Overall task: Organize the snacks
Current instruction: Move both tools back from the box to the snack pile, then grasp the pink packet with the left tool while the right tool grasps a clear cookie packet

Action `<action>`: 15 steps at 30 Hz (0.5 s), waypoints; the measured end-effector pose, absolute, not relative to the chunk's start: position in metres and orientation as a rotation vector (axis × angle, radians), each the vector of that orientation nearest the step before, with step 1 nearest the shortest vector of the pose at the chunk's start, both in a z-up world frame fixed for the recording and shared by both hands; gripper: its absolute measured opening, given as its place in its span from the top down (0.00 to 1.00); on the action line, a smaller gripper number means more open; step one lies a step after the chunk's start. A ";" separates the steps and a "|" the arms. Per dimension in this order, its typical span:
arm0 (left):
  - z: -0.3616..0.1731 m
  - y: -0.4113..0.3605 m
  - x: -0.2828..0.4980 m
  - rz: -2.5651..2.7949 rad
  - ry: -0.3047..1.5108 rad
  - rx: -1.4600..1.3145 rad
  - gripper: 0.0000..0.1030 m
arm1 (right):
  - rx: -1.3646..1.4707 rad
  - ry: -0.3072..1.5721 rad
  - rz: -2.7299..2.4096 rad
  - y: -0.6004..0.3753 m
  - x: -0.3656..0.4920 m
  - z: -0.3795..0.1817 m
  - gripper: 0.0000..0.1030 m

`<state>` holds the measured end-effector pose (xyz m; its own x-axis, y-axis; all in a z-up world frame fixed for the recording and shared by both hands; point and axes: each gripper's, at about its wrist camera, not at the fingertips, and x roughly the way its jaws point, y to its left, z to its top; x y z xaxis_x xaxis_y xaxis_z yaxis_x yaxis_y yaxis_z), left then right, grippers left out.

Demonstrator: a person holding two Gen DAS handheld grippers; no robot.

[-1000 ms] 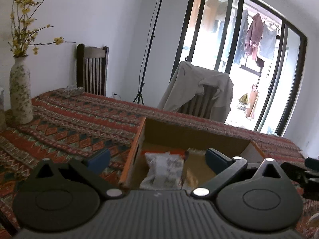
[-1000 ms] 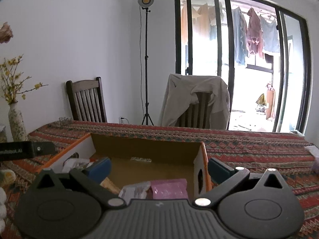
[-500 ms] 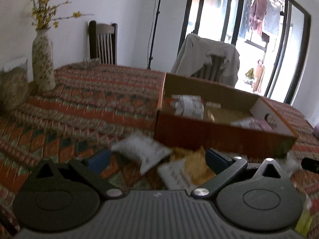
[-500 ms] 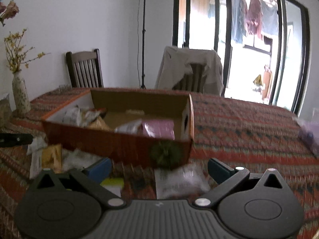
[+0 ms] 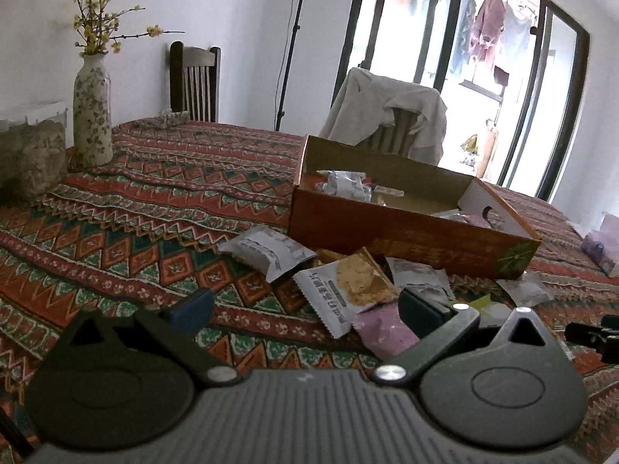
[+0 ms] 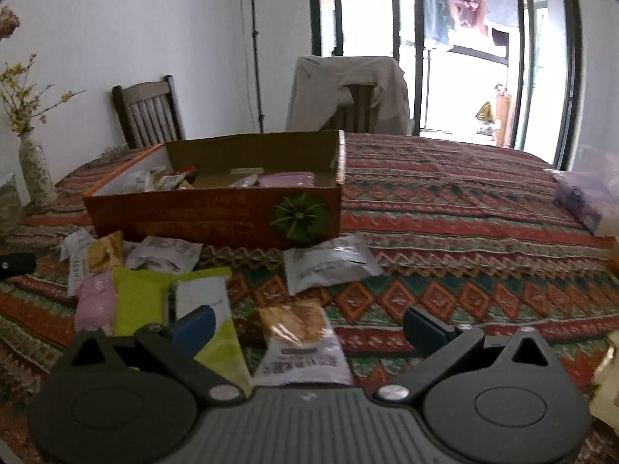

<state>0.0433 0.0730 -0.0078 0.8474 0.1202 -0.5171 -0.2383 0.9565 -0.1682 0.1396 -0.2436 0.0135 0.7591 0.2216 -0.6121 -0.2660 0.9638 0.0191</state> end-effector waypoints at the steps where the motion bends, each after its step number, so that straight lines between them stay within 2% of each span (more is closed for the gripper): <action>1: -0.008 0.072 0.043 0.192 0.529 -0.235 0.00 | -0.068 0.659 0.256 -0.246 0.140 0.013 0.00; 2: -0.009 0.071 0.043 0.191 0.532 -0.238 0.00 | -0.061 0.662 0.255 -0.247 0.140 0.013 0.02; 4: -0.010 0.068 0.042 0.182 0.538 -0.241 0.00 | -0.047 0.675 0.261 -0.248 0.142 0.011 0.11; 7: -0.012 0.065 0.043 0.177 0.544 -0.237 0.00 | -0.057 0.702 0.256 -0.246 0.148 0.003 0.21; 10: -0.016 0.063 0.046 0.176 0.553 -0.242 0.00 | -0.057 0.725 0.276 -0.244 0.154 -0.004 0.29; 14: -0.022 0.059 0.054 0.175 0.583 -0.238 0.00 | -0.059 0.745 0.282 -0.240 0.165 -0.012 0.33; 15: -0.023 0.057 0.056 0.173 0.591 -0.236 0.00 | -0.053 0.752 0.284 -0.240 0.167 -0.014 0.38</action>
<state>0.0556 0.0570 -0.0233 0.8174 0.0937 -0.5684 -0.2279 0.9588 -0.1696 0.1672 -0.2395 -0.0143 0.6942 0.2353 -0.6802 -0.2732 0.9605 0.0534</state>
